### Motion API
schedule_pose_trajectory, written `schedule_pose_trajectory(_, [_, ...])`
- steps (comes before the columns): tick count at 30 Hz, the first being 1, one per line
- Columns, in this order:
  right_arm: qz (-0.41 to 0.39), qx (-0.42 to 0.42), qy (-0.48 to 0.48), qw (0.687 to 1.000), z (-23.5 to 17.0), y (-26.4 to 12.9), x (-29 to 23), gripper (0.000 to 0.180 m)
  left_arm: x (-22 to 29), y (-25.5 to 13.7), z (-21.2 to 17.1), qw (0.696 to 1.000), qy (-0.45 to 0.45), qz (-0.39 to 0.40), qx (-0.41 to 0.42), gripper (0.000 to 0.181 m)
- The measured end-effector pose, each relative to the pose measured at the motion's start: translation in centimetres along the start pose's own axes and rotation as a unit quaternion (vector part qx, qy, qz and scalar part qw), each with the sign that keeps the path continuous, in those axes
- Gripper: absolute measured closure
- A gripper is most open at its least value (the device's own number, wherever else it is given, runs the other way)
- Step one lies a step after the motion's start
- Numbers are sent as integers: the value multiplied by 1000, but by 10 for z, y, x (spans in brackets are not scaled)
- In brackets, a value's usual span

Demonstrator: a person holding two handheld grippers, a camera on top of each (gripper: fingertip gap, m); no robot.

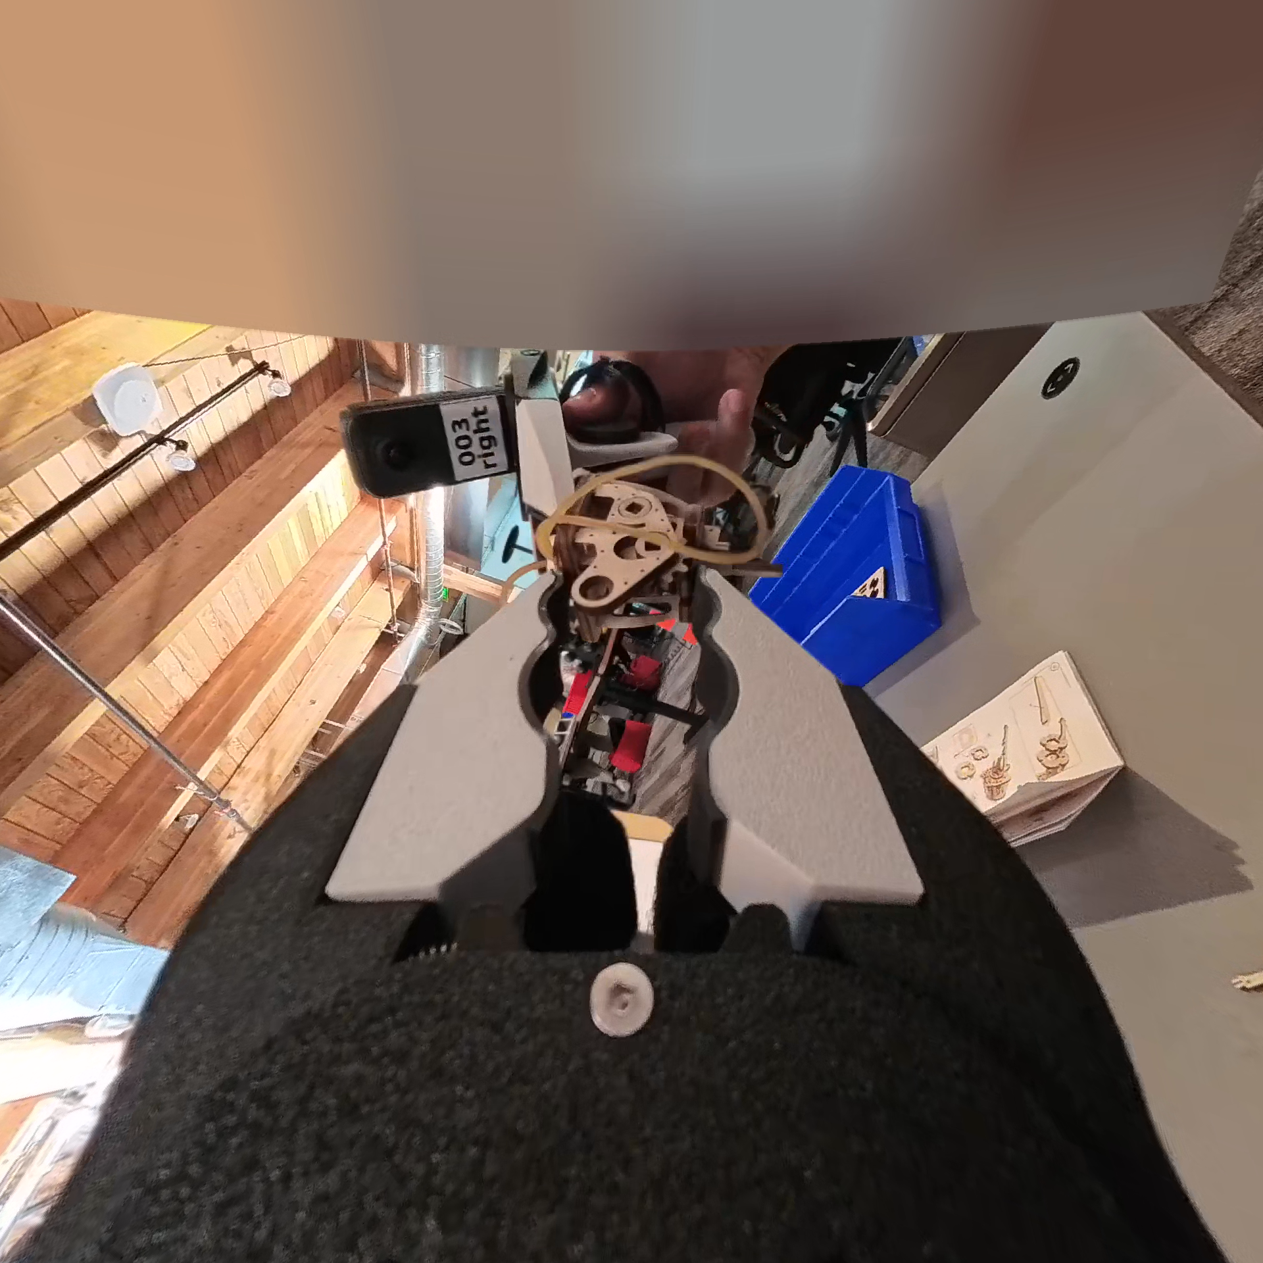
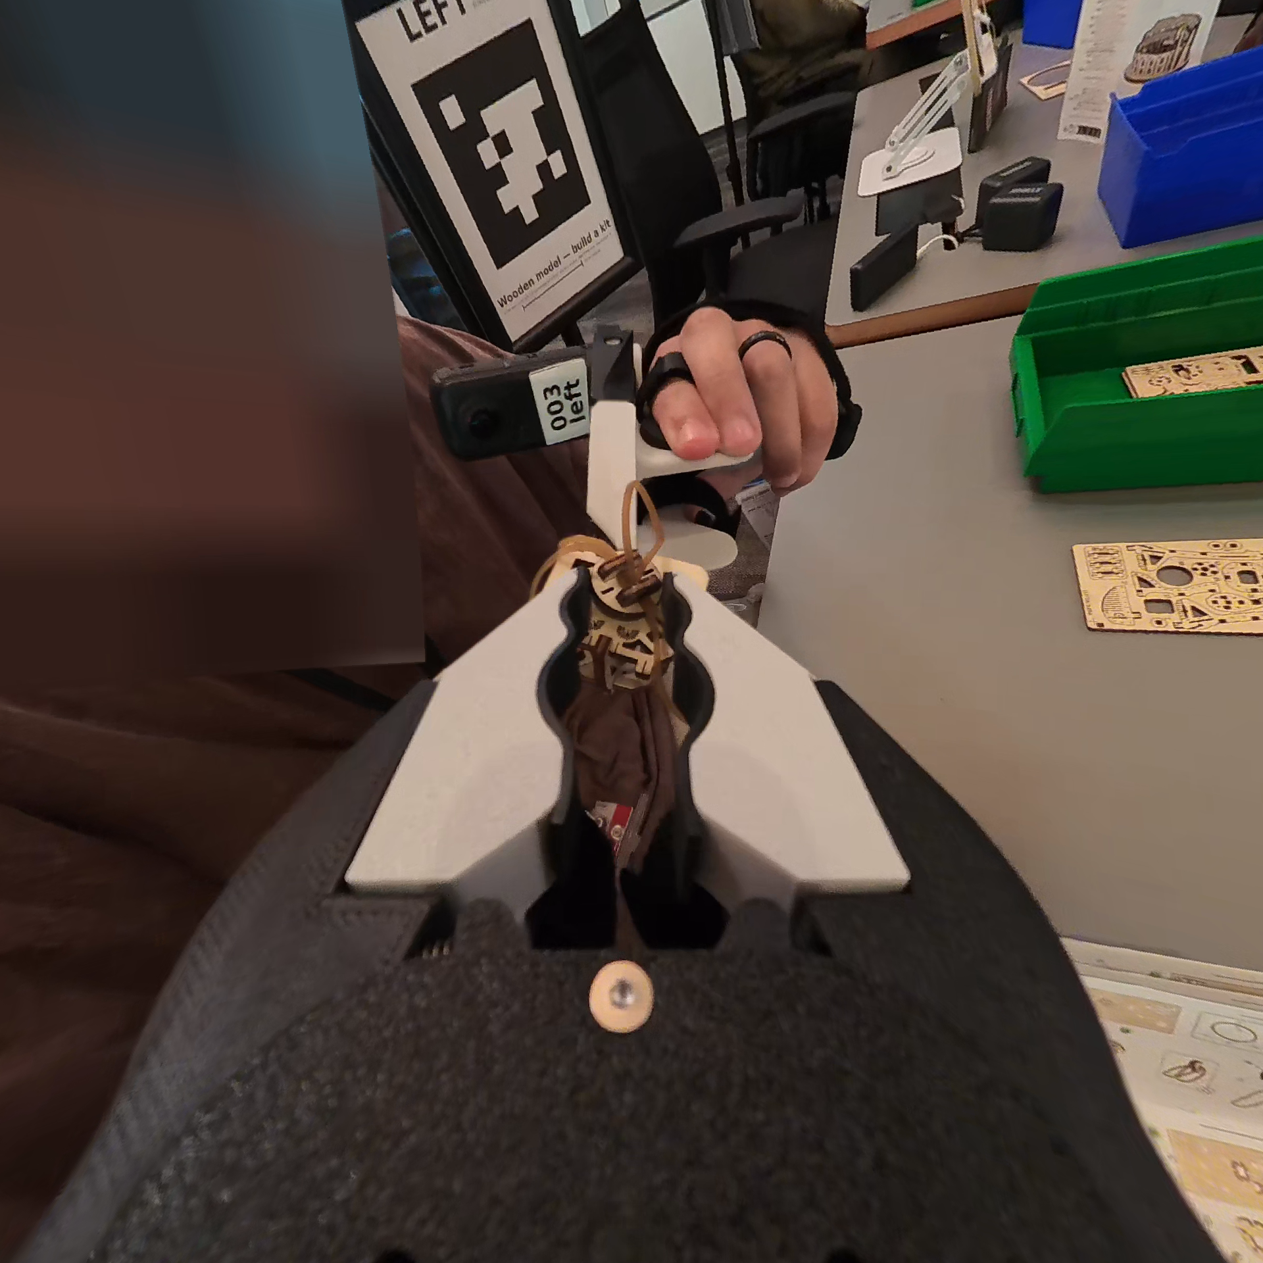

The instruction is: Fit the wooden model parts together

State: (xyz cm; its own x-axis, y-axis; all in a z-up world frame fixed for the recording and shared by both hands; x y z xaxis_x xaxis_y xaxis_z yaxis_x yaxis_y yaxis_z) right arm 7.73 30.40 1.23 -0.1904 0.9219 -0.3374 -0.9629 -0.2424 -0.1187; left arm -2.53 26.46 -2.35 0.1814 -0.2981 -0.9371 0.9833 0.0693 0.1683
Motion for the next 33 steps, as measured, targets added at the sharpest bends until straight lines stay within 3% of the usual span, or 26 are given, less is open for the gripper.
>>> schedule_pose_trajectory(11, [-16,-34,-14,999,3,5,-3,158,3,-3,1,1000,14,5,-2,148])
schedule_pose_trajectory(19, [-3,-24,-42,999,15,7,-10,137,0,-3,5,1000,16,9,9,148])
schedule_pose_trajectory(23, [-36,22,-148,988,24,-5,-19,123,-3,-6,6,1000,10,11,13,148])
schedule_pose_trajectory(26, [-111,3,-253,961,15,-4,-30,110,-9,-11,6,1000,-8,15,17,147])
schedule_pose_trajectory(30, [-242,-59,-423,871,-3,10,-43,97,-15,-16,5,1000,-24,8,18,147])
schedule_pose_trajectory(33, [-275,-127,-471,829,-10,20,-43,95,-15,-16,6,999,-29,-6,17,147])
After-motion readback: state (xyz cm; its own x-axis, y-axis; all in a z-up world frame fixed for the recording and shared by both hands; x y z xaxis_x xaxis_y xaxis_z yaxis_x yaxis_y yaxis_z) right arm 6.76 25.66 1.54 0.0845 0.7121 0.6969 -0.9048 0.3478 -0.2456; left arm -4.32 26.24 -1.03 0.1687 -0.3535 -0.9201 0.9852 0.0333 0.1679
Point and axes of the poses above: each gripper's, where its closed fingertips meet, y out along the fingers, z out of its top, x = y × z across the jaws, the point moved 6 cm from there along -y, back along the fingers, and after that the axes turned 11 degrees about x, right-handed, at the moved point
